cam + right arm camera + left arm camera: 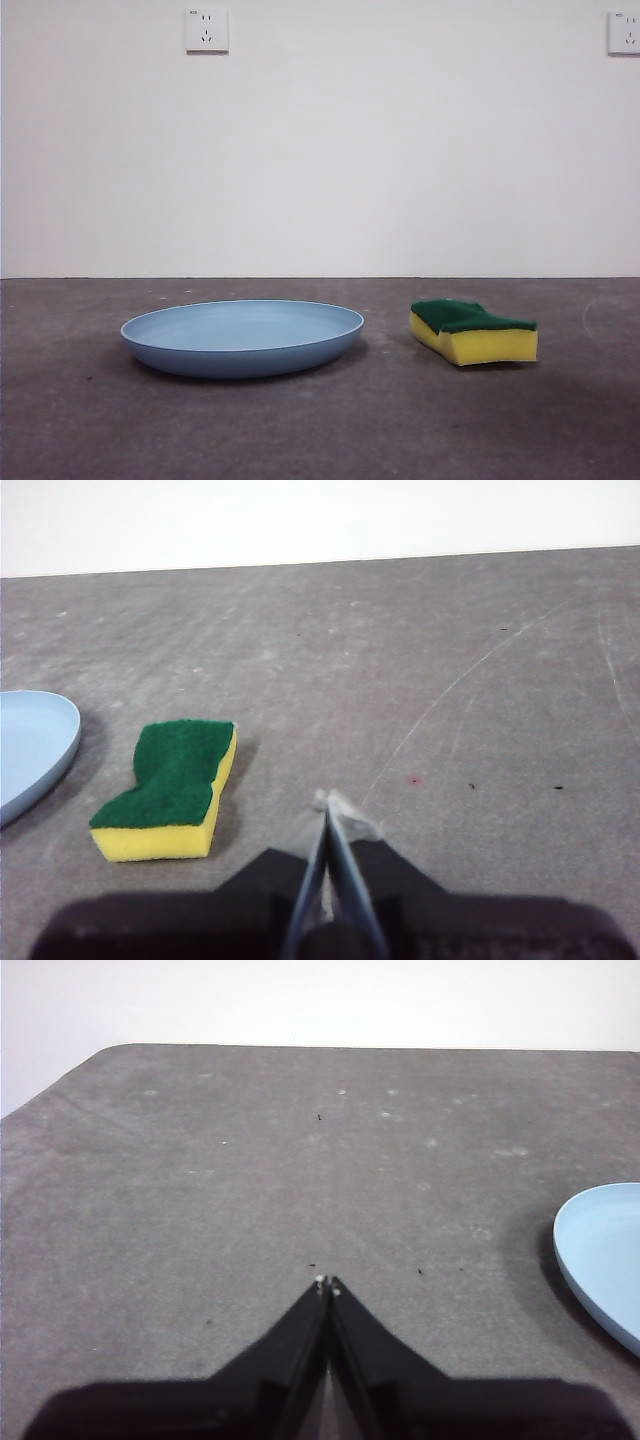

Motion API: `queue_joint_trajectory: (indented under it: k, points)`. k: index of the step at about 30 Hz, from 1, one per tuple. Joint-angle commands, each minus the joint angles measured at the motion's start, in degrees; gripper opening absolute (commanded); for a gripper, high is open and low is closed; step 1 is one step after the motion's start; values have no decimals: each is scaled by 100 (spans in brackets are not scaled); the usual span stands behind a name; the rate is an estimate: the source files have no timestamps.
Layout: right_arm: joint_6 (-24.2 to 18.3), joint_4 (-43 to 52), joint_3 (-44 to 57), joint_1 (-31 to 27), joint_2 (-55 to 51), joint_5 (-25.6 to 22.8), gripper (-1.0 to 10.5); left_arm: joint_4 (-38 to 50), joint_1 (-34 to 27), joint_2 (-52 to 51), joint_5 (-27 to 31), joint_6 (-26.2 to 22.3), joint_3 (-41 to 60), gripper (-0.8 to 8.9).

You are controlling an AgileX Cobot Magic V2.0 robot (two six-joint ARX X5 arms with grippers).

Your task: Pick up the plate,pick up the cloth,clean the plate with the cloth

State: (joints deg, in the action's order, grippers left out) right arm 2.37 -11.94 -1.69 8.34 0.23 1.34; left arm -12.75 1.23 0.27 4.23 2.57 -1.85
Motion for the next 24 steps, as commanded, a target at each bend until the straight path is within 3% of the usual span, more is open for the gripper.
queue_joint_trajectory:
  k: [1,8,15,24]
  points:
    - [79,20,74,-2,-17,4,1,26,-22,-17,0,-70,77,-3]
    - [103,20,74,-2,-17,17,1,157,-22,-15,-2,-37,77,-3]
    - [446,20,61,-2,-11,-20,-10,214,-22,-15,-13,236,77,-8]
    - [964,13,-573,-2,767,-168,-12,-37,-22,354,-584,758,-313,-8]
